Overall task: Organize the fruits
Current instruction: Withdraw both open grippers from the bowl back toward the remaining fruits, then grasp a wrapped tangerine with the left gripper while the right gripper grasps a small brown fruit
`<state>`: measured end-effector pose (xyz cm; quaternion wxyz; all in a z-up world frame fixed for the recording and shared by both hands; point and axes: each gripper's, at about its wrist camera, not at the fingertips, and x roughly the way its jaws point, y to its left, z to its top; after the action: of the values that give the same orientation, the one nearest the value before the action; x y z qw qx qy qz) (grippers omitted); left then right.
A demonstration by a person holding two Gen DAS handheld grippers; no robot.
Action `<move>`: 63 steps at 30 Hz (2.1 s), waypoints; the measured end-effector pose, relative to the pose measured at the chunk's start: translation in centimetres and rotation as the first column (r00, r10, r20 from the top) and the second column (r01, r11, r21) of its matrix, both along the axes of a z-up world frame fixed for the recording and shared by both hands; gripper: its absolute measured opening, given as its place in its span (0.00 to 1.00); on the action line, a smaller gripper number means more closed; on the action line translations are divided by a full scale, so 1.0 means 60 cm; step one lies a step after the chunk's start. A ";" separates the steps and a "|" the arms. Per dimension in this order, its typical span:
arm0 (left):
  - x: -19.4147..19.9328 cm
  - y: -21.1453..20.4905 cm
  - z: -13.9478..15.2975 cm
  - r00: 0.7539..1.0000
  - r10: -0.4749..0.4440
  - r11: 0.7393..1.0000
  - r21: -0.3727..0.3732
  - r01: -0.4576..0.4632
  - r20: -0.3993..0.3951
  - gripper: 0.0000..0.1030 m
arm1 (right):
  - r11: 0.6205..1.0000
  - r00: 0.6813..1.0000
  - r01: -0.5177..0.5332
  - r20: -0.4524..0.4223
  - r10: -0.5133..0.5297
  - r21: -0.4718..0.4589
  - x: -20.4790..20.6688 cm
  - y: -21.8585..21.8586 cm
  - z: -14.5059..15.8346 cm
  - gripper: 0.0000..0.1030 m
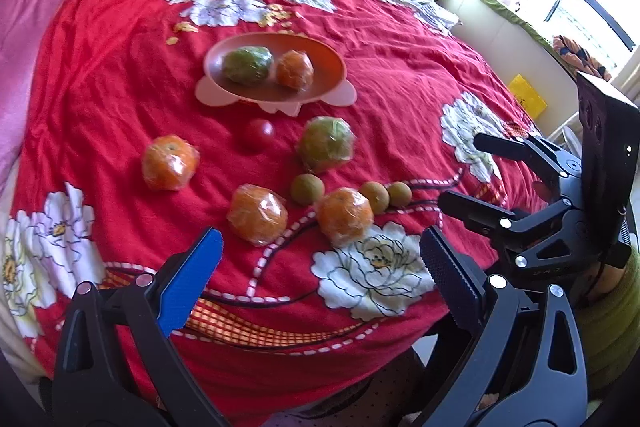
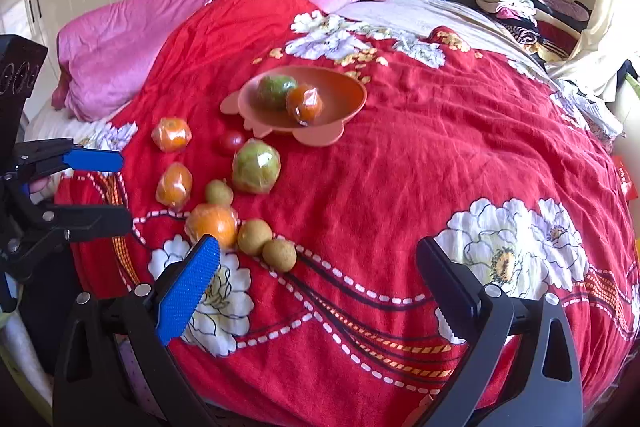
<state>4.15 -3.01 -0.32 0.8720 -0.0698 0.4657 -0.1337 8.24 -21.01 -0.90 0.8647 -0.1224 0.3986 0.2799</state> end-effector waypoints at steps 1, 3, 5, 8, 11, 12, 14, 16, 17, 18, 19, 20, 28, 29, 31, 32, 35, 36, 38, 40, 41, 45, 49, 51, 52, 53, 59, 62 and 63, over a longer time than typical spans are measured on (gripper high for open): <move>0.000 -0.005 -0.003 1.000 -0.006 1.000 0.000 0.006 -0.005 0.88 | 1.000 1.000 -0.011 -0.002 0.011 -0.008 -0.001 0.001 -0.004 0.95; 0.000 -0.017 -0.010 0.999 -0.030 1.000 -0.002 0.030 -0.020 0.83 | 0.999 1.000 -0.023 0.000 0.023 -0.031 -0.003 0.001 -0.011 0.95; 0.001 -0.029 -0.016 0.998 -0.051 0.999 0.005 0.051 -0.027 0.80 | 0.999 0.999 -0.032 -0.006 0.032 -0.028 -0.002 -0.002 -0.015 0.94; 0.001 -0.040 -0.024 0.997 -0.068 0.998 0.001 0.068 -0.039 0.74 | 0.999 0.999 -0.042 -0.014 0.042 -0.024 -0.003 -0.004 -0.021 0.94; 0.004 -0.047 -0.033 0.996 -0.076 0.997 0.003 0.076 -0.049 0.69 | 0.998 0.998 -0.054 -0.028 0.053 -0.016 0.002 -0.005 -0.028 0.89; 0.006 -0.048 -0.036 0.996 -0.074 0.997 0.005 0.074 -0.054 0.67 | 0.998 0.998 -0.055 -0.031 0.055 -0.018 0.004 -0.004 -0.029 0.83; 0.010 -0.048 -0.040 0.996 -0.071 0.997 0.005 0.071 -0.061 0.66 | 0.997 0.997 -0.070 -0.034 0.069 -0.023 0.007 -0.002 -0.033 0.80; 0.015 -0.048 -0.043 0.996 -0.067 0.998 0.008 0.067 -0.063 0.63 | 0.996 0.995 -0.089 -0.044 0.088 -0.014 0.010 0.000 -0.036 0.77; 0.018 -0.048 -0.044 0.996 -0.065 0.998 0.004 0.065 -0.067 0.63 | 0.995 0.994 -0.097 -0.050 0.096 -0.011 0.012 0.002 -0.038 0.73; 0.020 -0.048 -0.046 0.995 -0.066 0.998 0.000 0.067 -0.069 0.61 | 0.994 0.993 -0.109 -0.053 0.108 -0.013 0.014 0.005 -0.041 0.69; 0.023 -0.049 -0.048 0.995 -0.067 0.998 0.000 0.067 -0.071 0.60 | 0.992 0.991 -0.123 -0.053 0.121 -0.020 0.015 0.009 -0.043 0.68; 0.026 -0.050 -0.050 0.995 -0.067 0.998 0.003 0.067 -0.076 0.59 | 0.990 0.990 -0.136 -0.053 0.134 -0.023 0.015 0.013 -0.045 0.62; 0.037 -0.056 -0.060 0.993 -0.072 0.997 0.003 0.072 -0.089 0.55 | 0.975 0.971 -0.221 -0.094 0.219 -0.011 0.024 0.031 -0.064 0.32; 0.038 -0.056 -0.061 0.993 -0.072 0.997 0.003 0.073 -0.091 0.55 | 0.974 0.970 -0.225 -0.095 0.223 -0.014 0.025 0.032 -0.065 0.29; 0.041 -0.056 -0.062 0.994 -0.068 0.998 0.005 0.069 -0.090 0.55 | 0.971 0.966 -0.240 -0.100 0.238 -0.006 0.028 0.034 -0.067 0.25; 0.043 -0.056 -0.063 0.994 -0.066 0.998 0.004 0.066 -0.090 0.55 | 0.969 0.963 -0.247 -0.109 0.245 -0.001 0.030 0.034 -0.069 0.22; 0.050 -0.054 -0.065 0.995 -0.057 0.998 0.012 0.058 -0.087 0.55 | 0.967 0.960 -0.255 -0.118 0.254 0.008 0.035 0.037 -0.076 0.21; 0.051 -0.054 -0.066 0.995 -0.055 0.998 0.010 0.057 -0.089 0.55 | 0.966 0.959 -0.257 -0.119 0.256 0.011 0.036 0.037 -0.077 0.21; 0.055 -0.054 -0.070 0.995 -0.050 0.999 0.013 0.051 -0.091 0.55 | 0.967 0.959 -0.254 -0.123 0.255 0.023 0.038 0.036 -0.076 0.21; 0.059 -0.055 -0.072 0.994 -0.050 0.999 0.012 0.052 -0.092 0.51 | 0.968 0.960 -0.250 -0.123 0.252 0.034 0.038 0.032 -0.073 0.21; 0.062 -0.058 -0.073 0.994 -0.054 0.998 0.012 0.055 -0.093 0.50 | 0.969 0.961 -0.243 -0.123 0.247 0.045 0.039 0.029 -0.071 0.21; 0.072 -0.067 -0.079 0.994 -0.062 0.998 0.019 0.064 -0.096 0.49 | 0.974 0.967 -0.217 -0.123 0.224 0.064 0.042 0.017 -0.067 0.21; 0.078 -0.075 -0.084 0.993 -0.068 0.997 0.032 0.071 -0.096 0.47 | 0.975 0.968 -0.212 -0.124 0.219 0.068 0.044 0.016 -0.066 0.21; 0.079 -0.074 -0.087 0.993 -0.073 0.997 0.025 0.076 -0.097 0.44 | 0.976 0.969 -0.208 -0.123 0.215 0.071 0.044 0.015 -0.066 0.21; 0.080 -0.072 -0.088 0.993 -0.075 0.997 0.019 0.077 -0.096 0.42 | 0.976 0.969 -0.205 -0.126 0.213 0.077 0.045 0.014 -0.066 0.21; 0.081 -0.072 -0.089 0.992 -0.077 0.997 0.016 0.079 -0.097 0.41 | 0.977 0.970 -0.201 -0.127 0.209 0.078 0.046 0.014 -0.067 0.21; 0.080 -0.066 -0.083 0.991 -0.095 0.995 -0.005 0.095 -0.090 0.31 | 0.979 0.973 -0.185 -0.124 0.195 0.086 0.048 0.009 -0.064 0.21; 0.077 -0.065 -0.078 0.991 -0.100 0.995 -0.008 0.100 -0.087 0.31 | 0.981 0.976 -0.173 -0.121 0.183 0.090 0.049 0.006 -0.060 0.21; 0.075 -0.065 -0.074 0.991 -0.106 0.994 -0.010 0.105 -0.086 0.31 | 0.981 0.976 -0.170 -0.119 0.180 0.092 0.049 0.005 -0.058 0.21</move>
<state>8.63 -6.89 -4.79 0.8425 -0.0531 0.5057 -0.1777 11.20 -20.69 -4.38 0.8139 -0.1040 0.4286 0.3782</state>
